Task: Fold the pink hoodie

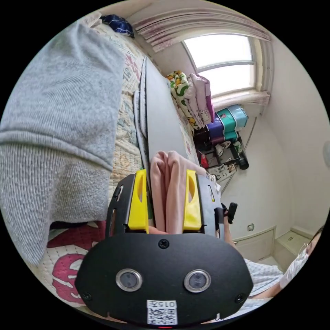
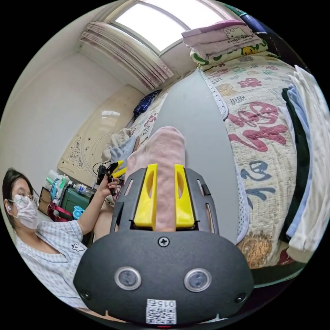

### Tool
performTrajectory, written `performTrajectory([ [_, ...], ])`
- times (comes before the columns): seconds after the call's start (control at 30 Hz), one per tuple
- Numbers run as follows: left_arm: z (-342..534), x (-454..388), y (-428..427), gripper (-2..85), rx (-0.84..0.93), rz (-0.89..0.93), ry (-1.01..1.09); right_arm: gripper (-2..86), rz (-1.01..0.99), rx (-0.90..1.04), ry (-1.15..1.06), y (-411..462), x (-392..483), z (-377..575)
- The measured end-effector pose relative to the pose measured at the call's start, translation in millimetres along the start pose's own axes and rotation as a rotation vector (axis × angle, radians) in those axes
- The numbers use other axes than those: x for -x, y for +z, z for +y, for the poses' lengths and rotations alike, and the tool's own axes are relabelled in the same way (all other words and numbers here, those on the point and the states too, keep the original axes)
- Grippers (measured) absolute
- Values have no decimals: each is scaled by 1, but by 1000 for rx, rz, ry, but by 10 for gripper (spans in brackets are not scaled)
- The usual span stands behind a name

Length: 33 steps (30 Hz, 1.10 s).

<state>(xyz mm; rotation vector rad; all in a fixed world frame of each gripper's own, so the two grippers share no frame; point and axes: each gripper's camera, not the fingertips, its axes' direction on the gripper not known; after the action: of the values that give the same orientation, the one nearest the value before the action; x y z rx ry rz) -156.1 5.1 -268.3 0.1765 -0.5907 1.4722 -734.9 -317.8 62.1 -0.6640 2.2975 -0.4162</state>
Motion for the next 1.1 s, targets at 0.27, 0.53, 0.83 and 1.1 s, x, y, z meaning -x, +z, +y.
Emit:
performTrajectory([
  [0.27, -20, 85, 21, 188, 30, 121, -136, 129, -102, 173, 143, 51, 30, -79],
  [0.53, -47, 114, 5, 180, -2, 206, -120, 132, -156, 235, 133, 46, 91, -112],
  [0.83, -75, 124, -4, 79, 51, 127, -83, 201, -222, 97, 174, -28, 121, -94],
  [1.1, -104, 107, -22, 39, 73, 144, -24, 178, -204, 212, 150, -24, 173, -78],
])
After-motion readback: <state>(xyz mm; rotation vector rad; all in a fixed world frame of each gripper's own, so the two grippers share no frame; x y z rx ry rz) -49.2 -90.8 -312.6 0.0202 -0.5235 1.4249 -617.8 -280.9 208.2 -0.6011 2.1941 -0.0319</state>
